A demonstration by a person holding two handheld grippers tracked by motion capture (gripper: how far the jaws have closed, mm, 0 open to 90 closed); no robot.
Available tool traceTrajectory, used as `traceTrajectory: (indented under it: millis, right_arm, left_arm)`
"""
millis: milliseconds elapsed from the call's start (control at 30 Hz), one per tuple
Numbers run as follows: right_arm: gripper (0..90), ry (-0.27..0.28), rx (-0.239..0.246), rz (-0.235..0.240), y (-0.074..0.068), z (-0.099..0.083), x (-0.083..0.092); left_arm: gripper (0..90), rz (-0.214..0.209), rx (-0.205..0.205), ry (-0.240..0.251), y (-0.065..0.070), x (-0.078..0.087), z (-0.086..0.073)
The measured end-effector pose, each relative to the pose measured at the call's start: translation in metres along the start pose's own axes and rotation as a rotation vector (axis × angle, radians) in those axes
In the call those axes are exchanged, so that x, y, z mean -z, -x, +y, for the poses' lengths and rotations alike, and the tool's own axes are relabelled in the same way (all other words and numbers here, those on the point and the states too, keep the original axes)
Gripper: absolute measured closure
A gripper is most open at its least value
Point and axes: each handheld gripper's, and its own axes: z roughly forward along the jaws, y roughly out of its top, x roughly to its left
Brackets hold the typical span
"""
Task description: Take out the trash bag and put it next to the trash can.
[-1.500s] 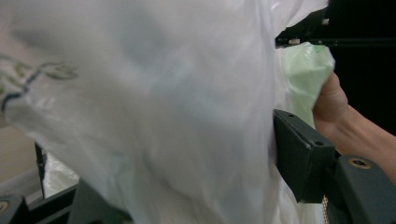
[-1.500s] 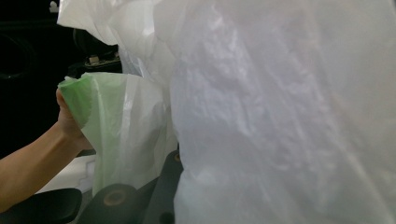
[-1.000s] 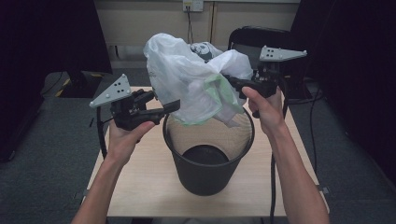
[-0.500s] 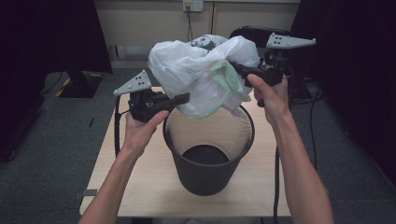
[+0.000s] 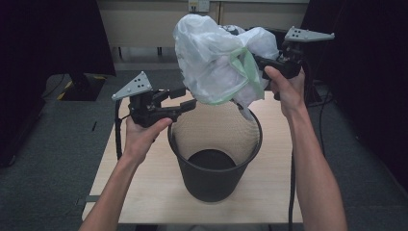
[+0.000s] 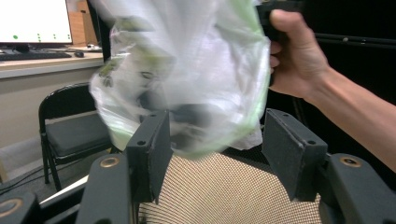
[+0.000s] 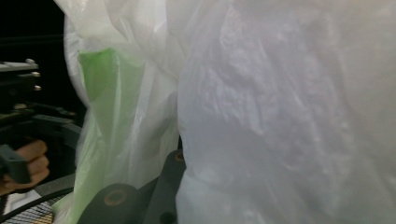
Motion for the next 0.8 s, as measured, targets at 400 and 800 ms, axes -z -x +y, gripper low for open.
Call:
traceTrajectory:
  millis: [400, 800]
  right_arm:
    - [83.8, -0.046, -0.047, -0.094, 0.036, 0.001, -0.009]
    - [83.8, -0.102, -0.087, -0.128, 0.055, -0.026, -0.02]
  left_arm:
    - [42.3, -0.017, -0.026, -0.019, 0.007, 0.009, -0.001]
    - [42.3, -0.019, -0.027, -0.022, 0.009, 0.019, -0.007]
